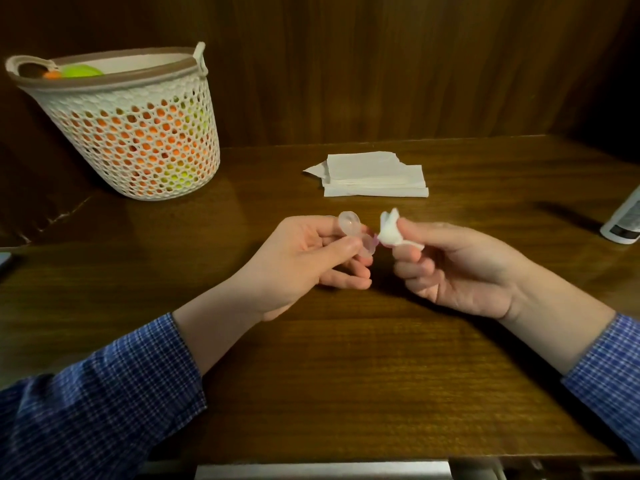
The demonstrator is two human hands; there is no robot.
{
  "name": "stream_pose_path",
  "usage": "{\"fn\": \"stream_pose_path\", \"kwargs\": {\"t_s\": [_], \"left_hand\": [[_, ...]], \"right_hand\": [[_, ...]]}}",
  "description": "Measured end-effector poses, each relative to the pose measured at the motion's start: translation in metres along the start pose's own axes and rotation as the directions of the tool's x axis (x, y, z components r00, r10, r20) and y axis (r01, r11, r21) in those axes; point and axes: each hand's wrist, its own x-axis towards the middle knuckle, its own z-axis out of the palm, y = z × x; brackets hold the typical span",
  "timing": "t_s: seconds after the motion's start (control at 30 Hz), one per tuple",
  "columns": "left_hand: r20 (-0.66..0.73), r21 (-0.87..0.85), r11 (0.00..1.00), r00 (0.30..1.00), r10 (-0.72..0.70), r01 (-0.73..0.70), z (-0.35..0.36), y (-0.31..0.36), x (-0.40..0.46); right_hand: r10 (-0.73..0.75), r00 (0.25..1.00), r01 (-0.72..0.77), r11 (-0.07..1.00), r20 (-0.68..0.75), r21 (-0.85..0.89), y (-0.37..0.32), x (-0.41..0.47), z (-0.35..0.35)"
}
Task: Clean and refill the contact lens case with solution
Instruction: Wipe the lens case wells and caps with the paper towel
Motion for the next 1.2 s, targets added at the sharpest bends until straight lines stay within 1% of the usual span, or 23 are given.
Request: {"fn": "stream_pose_path", "kwargs": {"t_s": [0.03,0.07,0.1,0.2,0.27,0.37,0.43,0.5,0.57,0.63,0.67,0.73,0.9,1.03,1.1,1.2], "left_hand": [[0.002,-0.046,0.999,1.000,-0.009,0.009,-0.001,0.001,0.000],[0.007,-0.089,0.996,1.000,-0.020,0.020,-0.002,0.002,0.001],[0.015,-0.128,0.991,0.999,-0.031,0.033,-0.002,0.002,0.001],[0.050,-0.218,0.973,0.997,-0.060,0.069,-0.002,0.003,0.001],[0.068,-0.254,0.963,0.995,-0.077,0.092,-0.003,0.004,0.001],[0.063,-0.244,0.962,0.992,-0.109,0.122,-0.004,0.004,0.002],[0.060,-0.233,0.961,0.989,-0.137,0.147,-0.003,0.003,0.002],[0.075,-0.247,0.952,0.983,-0.170,0.183,-0.002,0.003,0.003],[0.104,-0.264,0.940,0.976,-0.194,0.215,-0.001,0.003,0.003],[0.125,-0.275,0.933,0.971,-0.203,0.231,-0.002,0.002,0.003],[0.131,-0.283,0.930,0.970,-0.206,0.236,-0.002,0.002,0.003],[0.140,-0.293,0.923,0.967,-0.214,0.247,-0.002,0.002,0.003],[0.198,-0.261,0.919,0.948,-0.250,0.297,-0.002,0.004,0.002],[0.241,-0.265,0.900,0.927,-0.287,0.347,-0.004,0.004,0.003],[0.282,-0.270,0.879,0.905,-0.319,0.394,-0.006,0.004,0.003],[0.331,-0.238,0.863,0.873,-0.359,0.445,-0.008,0.003,0.004]], "right_hand": [[0.003,1.000,-0.003,0.997,0.007,0.071,-0.001,0.000,-0.002],[-0.002,1.000,0.001,0.996,0.005,0.086,-0.002,0.001,-0.002],[-0.012,1.000,0.012,0.998,0.004,0.065,-0.002,0.001,-0.003],[-0.074,0.997,0.072,0.995,-0.017,-0.070,-0.001,0.002,-0.001],[-0.139,0.988,0.129,0.981,-0.062,-0.148,0.000,0.004,-0.001],[-0.251,0.964,0.206,0.914,-0.089,-0.351,0.003,0.004,-0.002],[-0.351,0.933,0.262,0.814,-0.080,-0.519,0.006,0.003,-0.003],[-0.488,0.871,0.348,0.681,-0.045,-0.644,0.009,0.002,-0.003],[-0.628,0.777,0.435,0.494,0.037,-0.753,0.012,0.002,-0.003],[-0.699,0.694,0.483,0.273,0.173,-0.832,0.016,0.003,-0.001],[-0.710,0.666,0.492,0.187,0.229,-0.851,0.018,0.003,-0.001],[-0.719,0.637,0.476,0.084,0.277,-0.875,0.022,0.003,0.000],[-0.740,0.593,0.440,-0.033,0.318,-0.897,0.022,0.003,0.001],[-0.696,0.617,0.447,-0.076,0.368,-0.891,0.021,0.001,0.000],[-0.675,0.622,0.451,-0.104,0.396,-0.887,0.021,0.000,0.001],[-0.601,0.681,0.450,-0.105,0.417,-0.887,0.022,-0.001,0.002]]}}
